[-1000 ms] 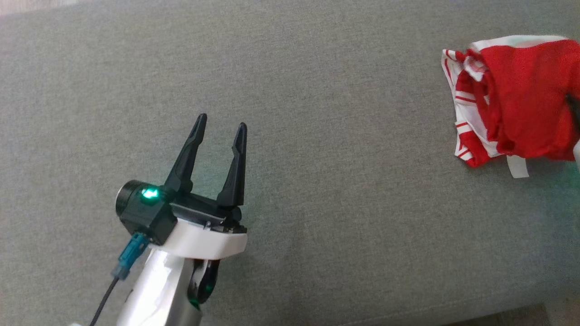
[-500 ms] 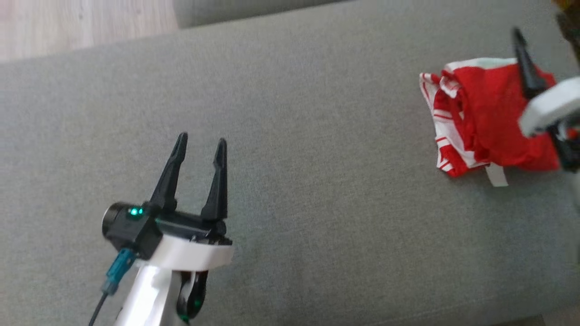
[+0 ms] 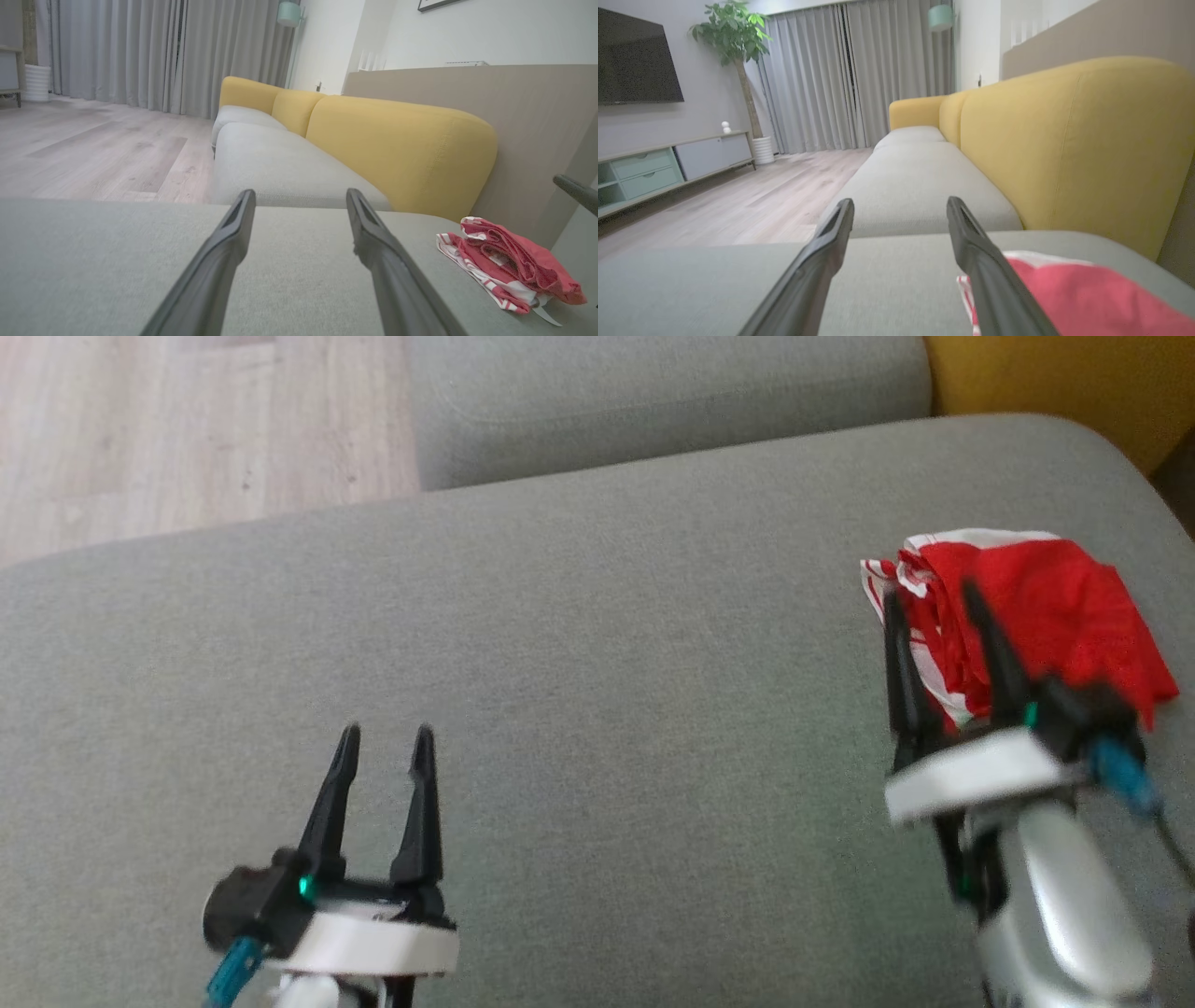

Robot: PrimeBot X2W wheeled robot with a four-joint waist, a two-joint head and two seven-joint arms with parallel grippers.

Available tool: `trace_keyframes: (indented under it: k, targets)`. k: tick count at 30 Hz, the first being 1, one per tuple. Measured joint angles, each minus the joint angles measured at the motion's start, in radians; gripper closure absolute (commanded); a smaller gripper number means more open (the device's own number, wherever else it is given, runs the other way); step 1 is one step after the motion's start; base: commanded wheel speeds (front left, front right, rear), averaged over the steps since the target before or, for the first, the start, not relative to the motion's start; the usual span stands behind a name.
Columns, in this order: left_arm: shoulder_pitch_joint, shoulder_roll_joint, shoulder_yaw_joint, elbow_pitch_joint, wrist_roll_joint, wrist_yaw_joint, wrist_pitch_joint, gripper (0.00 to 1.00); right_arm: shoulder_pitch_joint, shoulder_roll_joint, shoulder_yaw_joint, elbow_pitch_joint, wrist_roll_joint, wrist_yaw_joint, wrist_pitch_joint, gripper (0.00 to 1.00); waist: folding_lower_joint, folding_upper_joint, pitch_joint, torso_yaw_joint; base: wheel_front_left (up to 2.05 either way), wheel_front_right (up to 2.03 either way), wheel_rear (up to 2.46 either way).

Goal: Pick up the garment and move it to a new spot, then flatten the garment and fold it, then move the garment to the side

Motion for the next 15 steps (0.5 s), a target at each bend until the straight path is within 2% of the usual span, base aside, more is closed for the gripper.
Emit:
trace_keyframes:
  k: [7,15]
  targets:
    - [0.059,0.001,0.035,0.017,-0.003,0.000,0.000,0.00,0.213,0.030,-0.026,-0.073,0.006,0.000,-0.020,0.00,0.0001,0.0000,-0.028,0.022,0.00,0.00,0.00]
    - [0.079,0.001,0.051,0.014,0.014,0.002,0.000,0.00,0.258,0.032,-0.006,-0.125,0.026,0.000,-0.020,0.00,0.0003,0.0000,-0.029,0.023,0.00,0.00,0.00]
